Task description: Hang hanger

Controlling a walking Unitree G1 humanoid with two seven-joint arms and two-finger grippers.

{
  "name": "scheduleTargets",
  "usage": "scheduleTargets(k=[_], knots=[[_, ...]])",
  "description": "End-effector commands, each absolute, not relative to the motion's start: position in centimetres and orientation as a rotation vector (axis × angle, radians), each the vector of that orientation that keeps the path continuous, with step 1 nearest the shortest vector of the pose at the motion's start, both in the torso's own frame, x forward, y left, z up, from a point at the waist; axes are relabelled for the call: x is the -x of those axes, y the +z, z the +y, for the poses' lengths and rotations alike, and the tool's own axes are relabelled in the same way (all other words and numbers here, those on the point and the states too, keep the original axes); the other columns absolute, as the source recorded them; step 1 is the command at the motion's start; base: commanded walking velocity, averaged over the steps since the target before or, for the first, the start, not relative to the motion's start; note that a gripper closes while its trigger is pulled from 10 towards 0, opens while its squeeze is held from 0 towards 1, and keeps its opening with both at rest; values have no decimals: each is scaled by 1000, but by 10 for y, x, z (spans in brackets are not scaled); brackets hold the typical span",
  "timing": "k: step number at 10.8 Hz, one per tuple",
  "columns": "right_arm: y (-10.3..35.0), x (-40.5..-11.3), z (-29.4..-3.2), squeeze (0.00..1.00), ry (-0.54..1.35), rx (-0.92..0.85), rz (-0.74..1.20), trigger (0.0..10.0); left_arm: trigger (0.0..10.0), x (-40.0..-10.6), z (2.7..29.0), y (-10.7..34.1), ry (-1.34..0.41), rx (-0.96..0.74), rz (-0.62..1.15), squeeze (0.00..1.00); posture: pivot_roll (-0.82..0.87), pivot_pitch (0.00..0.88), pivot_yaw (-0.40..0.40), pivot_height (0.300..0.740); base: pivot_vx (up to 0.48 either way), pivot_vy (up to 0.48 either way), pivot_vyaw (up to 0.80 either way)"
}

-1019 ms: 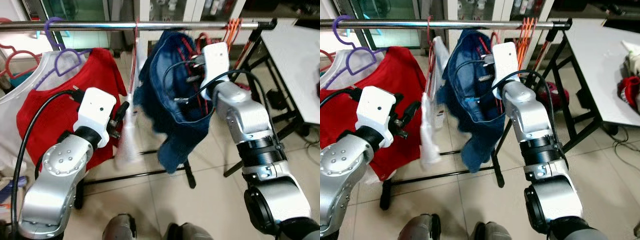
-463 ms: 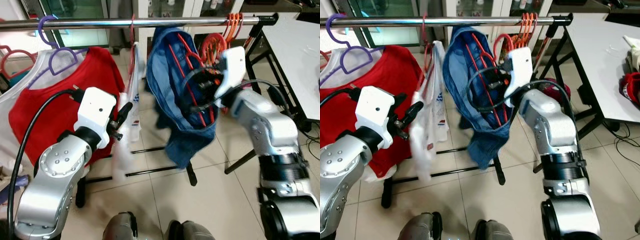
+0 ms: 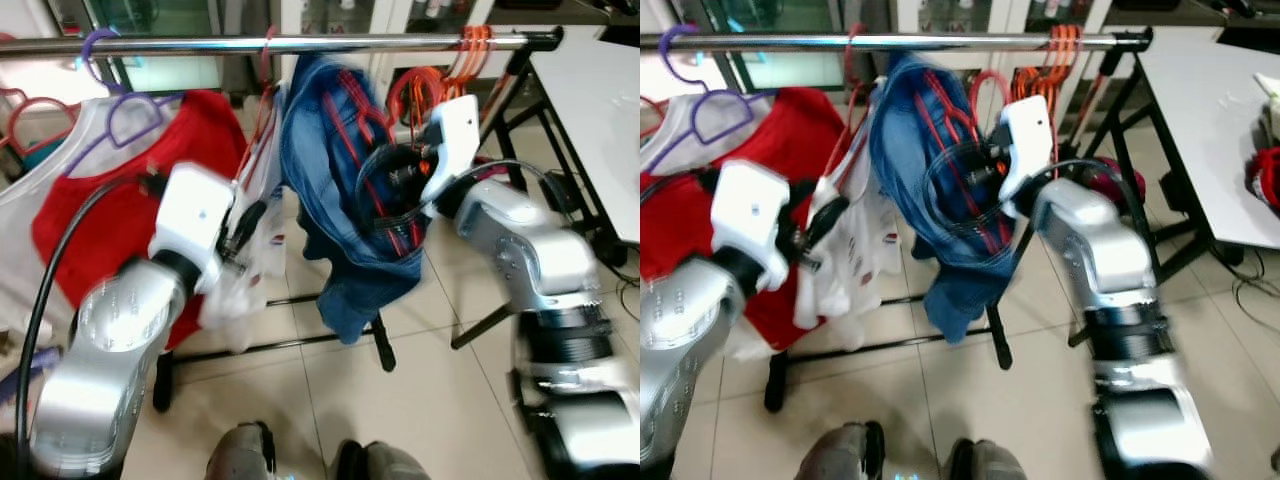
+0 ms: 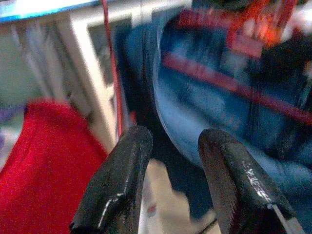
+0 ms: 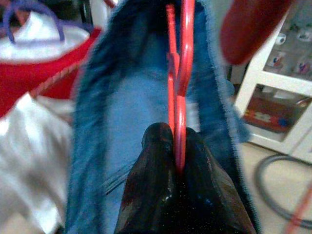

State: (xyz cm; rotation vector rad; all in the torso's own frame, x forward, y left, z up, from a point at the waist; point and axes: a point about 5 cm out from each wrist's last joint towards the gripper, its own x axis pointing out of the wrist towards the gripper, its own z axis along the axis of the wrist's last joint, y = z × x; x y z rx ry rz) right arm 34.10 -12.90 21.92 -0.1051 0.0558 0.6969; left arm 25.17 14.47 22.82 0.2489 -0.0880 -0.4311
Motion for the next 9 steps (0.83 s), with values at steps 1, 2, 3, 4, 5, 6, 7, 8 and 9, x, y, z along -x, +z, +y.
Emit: scheduleTargets(k=[1,2,3,4,5,6,7,8,9], knots=[[224,-337,-136,0,709,162,25,10000,10000,-248,141,239,-508,-206,-129,0,131,127,-76,740,0,0,0],[226,-333,-156,0,684,208,39,10000,10000,-246,130,254,-715,-226,-157,1000,124,122,-67,740,0,0,0],[227,-328,-164,0,683,253,53,10000,10000,-246,124,261,-808,-248,-170,1000,109,110,-48,740,0,0,0],[226,-319,-171,0,700,313,76,10000,10000,-245,115,268,-919,-239,-174,1000,98,103,-37,740,0,0,0],[224,-307,-178,0,730,354,94,10000,10000,-241,111,270,-999,-234,-162,1000,91,97,-26,740,0,0,0],[222,-293,-187,0,768,378,109,10000,10000,-242,115,269,-982,-266,-140,1000,87,90,-21,740,0,0,0],[222,-277,-191,0,847,393,101,10000,10000,-246,117,266,-983,-248,-143,1000,75,87,-11,740,0,0,0],[224,-269,-195,0,876,430,106,10000,10000,-247,112,262,-1042,-234,-124,0,71,82,-12,740,0,0,0],[229,-264,-198,0,895,466,108,10000,10000,-250,105,264,-1094,-196,-126,0,67,79,-17,740,0,0,0]])
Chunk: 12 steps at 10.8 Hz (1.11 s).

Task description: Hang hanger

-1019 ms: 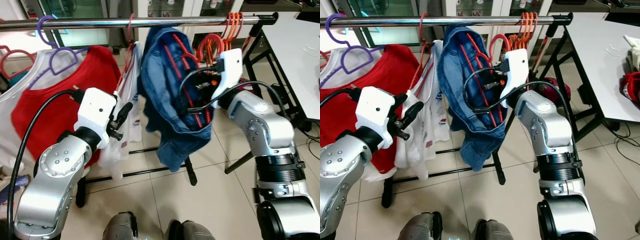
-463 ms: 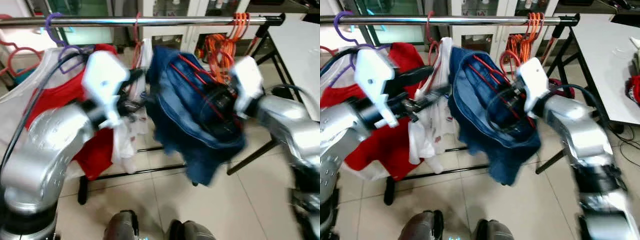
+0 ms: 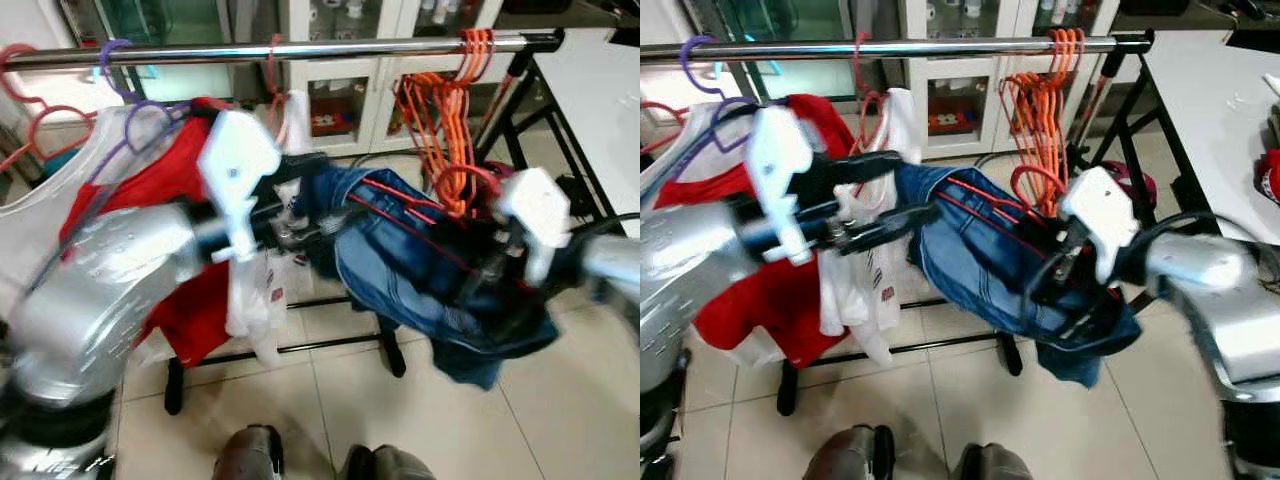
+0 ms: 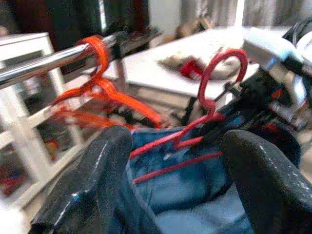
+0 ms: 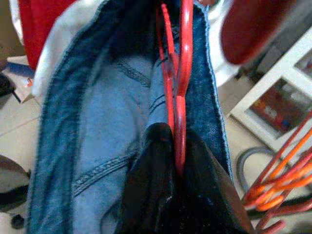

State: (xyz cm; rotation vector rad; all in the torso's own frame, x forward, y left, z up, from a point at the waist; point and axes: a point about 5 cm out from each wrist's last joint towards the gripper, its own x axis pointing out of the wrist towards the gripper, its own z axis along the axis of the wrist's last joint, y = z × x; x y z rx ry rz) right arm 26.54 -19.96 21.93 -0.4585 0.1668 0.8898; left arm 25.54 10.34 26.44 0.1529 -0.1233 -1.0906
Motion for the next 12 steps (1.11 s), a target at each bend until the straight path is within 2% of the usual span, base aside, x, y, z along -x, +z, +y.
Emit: scheduleTargets(k=[1,3,5,6,7,8,12], knots=[[238,-261,-201,0,920,499,95,10000,10000,-259,94,273,-1177,-93,-128,1000,64,70,-18,740,0,0,0],[252,-261,-201,0,944,564,64,10000,10000,-268,72,280,-1382,-48,-103,1000,57,64,-20,740,0,0,0],[257,-258,-195,0,955,596,35,10000,10000,-269,54,274,-1512,-69,-38,1000,36,54,9,740,0,0,0],[258,-256,-194,0,953,599,28,10000,10000,-270,54,272,-1524,-66,-24,1000,29,54,19,740,0,0,0],[259,-254,-194,0,953,598,23,10000,10000,-275,55,269,-1515,-63,-9,902,24,55,24,740,0,0,0],[259,-248,-195,0,962,599,22,10000,10000,-281,55,265,-1508,-112,-3,0,20,59,32,740,0,0,0],[258,-246,-196,0,967,604,28,10000,10000,-281,56,264,-1527,-123,4,0,21,63,35,740,0,0,0]])
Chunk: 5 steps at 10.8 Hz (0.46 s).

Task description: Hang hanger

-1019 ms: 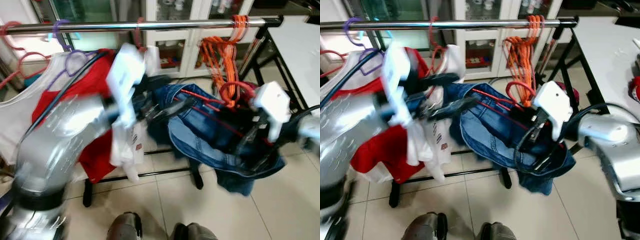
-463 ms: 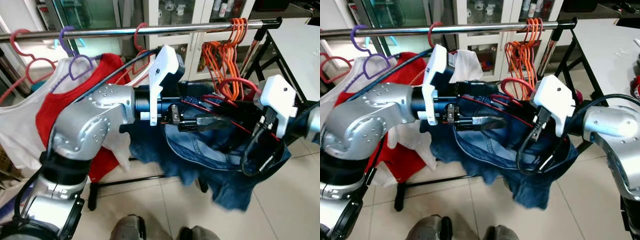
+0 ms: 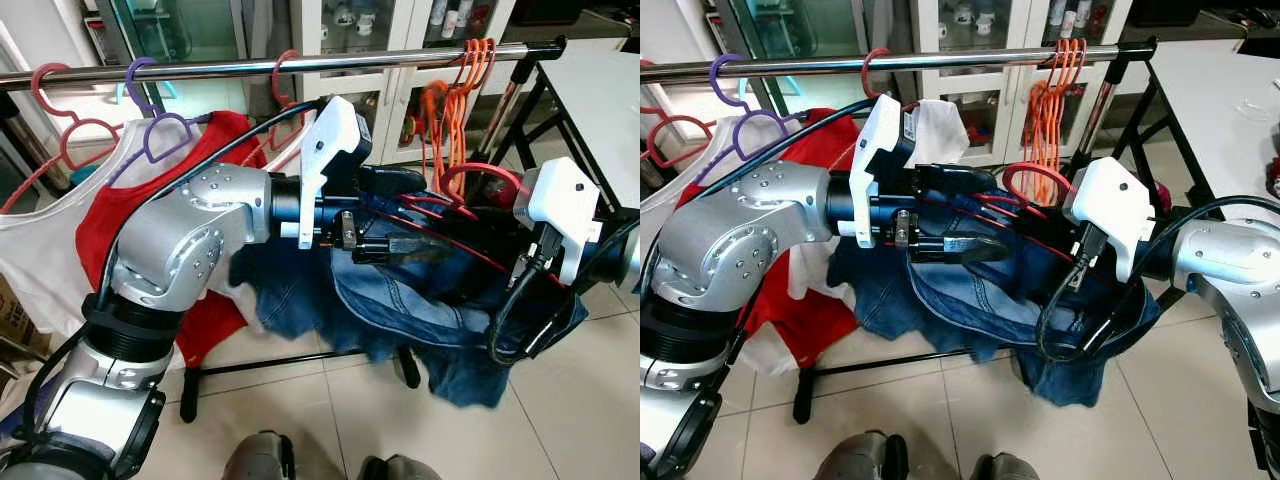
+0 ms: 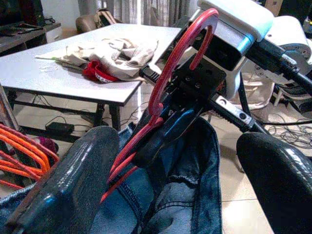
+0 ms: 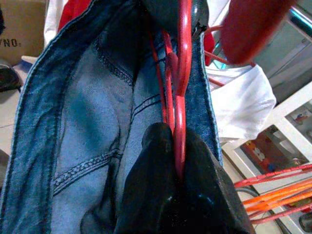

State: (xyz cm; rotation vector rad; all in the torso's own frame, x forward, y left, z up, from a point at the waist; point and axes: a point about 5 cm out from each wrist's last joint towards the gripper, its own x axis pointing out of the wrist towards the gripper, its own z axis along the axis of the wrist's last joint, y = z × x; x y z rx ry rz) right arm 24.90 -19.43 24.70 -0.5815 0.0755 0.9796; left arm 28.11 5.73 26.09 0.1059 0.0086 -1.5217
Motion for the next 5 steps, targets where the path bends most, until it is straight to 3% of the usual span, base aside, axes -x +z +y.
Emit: scheduleTargets(k=[1,5], knots=[[258,-242,-194,0,1008,606,28,10000,10000,-279,55,261,-1559,-149,18,0,28,73,36,740,0,0,0],[258,-238,-190,0,1054,644,39,10000,10000,-285,48,249,-1522,-285,52,0,33,75,31,740,0,0,0]])
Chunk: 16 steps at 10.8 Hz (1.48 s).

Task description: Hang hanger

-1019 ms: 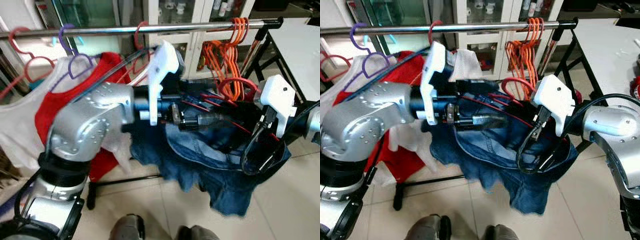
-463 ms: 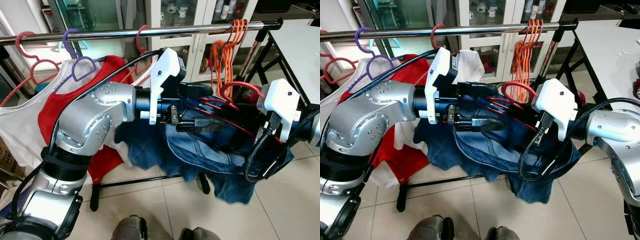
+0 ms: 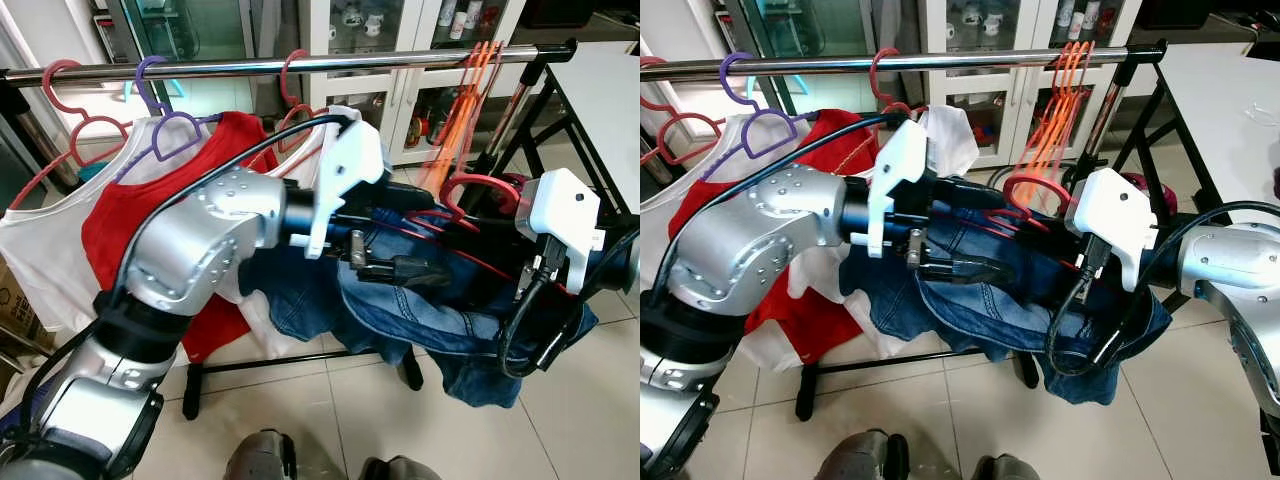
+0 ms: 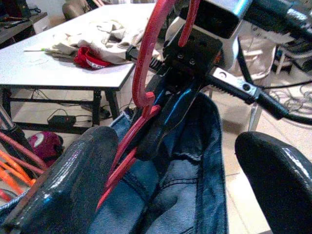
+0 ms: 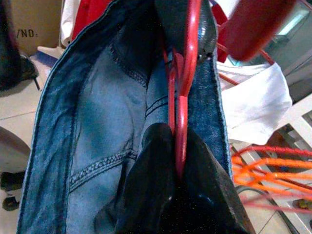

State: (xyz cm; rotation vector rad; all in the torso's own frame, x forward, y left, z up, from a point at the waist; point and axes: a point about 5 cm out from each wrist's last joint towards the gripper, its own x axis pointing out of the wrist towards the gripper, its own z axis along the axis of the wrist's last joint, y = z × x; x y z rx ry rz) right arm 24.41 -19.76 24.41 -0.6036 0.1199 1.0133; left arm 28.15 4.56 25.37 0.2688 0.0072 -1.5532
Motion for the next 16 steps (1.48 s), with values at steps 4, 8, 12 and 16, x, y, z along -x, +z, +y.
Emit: scheduleTargets(k=[4,8,12,16], knots=[[259,-236,-187,0,1068,690,45,10000,0,-298,45,242,-1442,-337,77,0,34,74,34,740,0,0,0],[264,-236,-188,0,1062,757,50,10000,8941,-302,48,251,-1442,-369,48,0,36,74,36,740,0,0,0],[273,-240,-188,0,1051,828,20,10000,10000,-298,54,265,-1498,-388,45,1000,34,72,28,740,0,0,0],[281,-242,-181,0,1070,877,-6,10000,10000,-297,45,266,-1491,-405,4,0,33,67,25,740,0,0,0]])
